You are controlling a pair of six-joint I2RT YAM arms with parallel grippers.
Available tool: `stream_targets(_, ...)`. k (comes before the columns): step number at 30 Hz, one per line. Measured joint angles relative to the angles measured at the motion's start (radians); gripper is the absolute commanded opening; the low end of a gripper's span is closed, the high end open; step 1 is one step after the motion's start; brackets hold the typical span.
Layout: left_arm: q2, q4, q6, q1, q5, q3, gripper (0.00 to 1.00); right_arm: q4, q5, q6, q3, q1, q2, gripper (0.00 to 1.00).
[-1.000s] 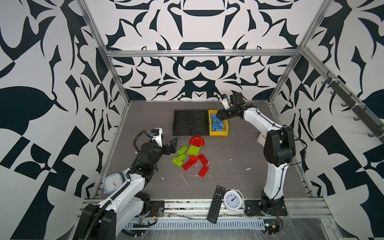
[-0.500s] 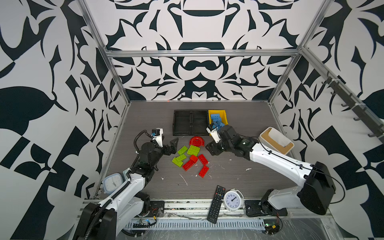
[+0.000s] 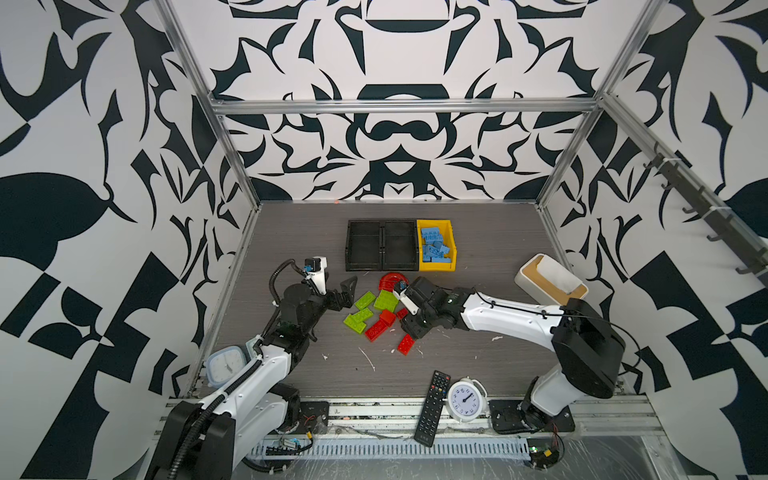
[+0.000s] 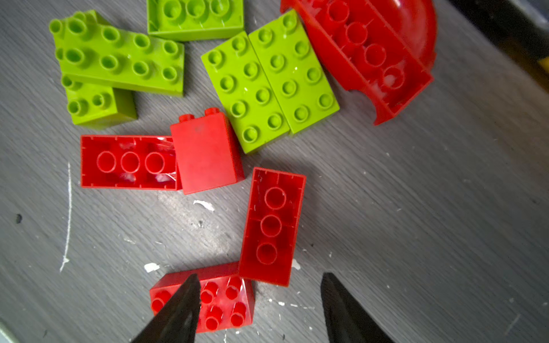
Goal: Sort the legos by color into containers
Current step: 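Move the right gripper back over the red bricks in the pile, then lower the right gripper and grasp a long red brick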
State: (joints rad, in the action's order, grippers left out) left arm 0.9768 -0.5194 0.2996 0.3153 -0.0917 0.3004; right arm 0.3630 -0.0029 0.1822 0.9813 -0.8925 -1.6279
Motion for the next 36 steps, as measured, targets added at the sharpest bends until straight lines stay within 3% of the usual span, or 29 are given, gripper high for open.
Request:
stream_targets(14, -0.012, 0.000, 0.000, 0.000, 0.001, 0.000, 0.99, -0.018, 0.011, -0.008, 0.024, 0.001, -0.080, 0.58)
stream_targets(22, -0.013, 0.000, 0.000, 0.000, 0.002, 0.000, 1.00, -0.031, 0.057, -0.010, 0.032, 0.000, -0.103, 0.46)
stream_targets(36, -0.014, 0.000, 0.000, 0.000, 0.002, 0.000, 0.99, -0.055, 0.078, -0.008, 0.032, -0.003, -0.129, 0.44)
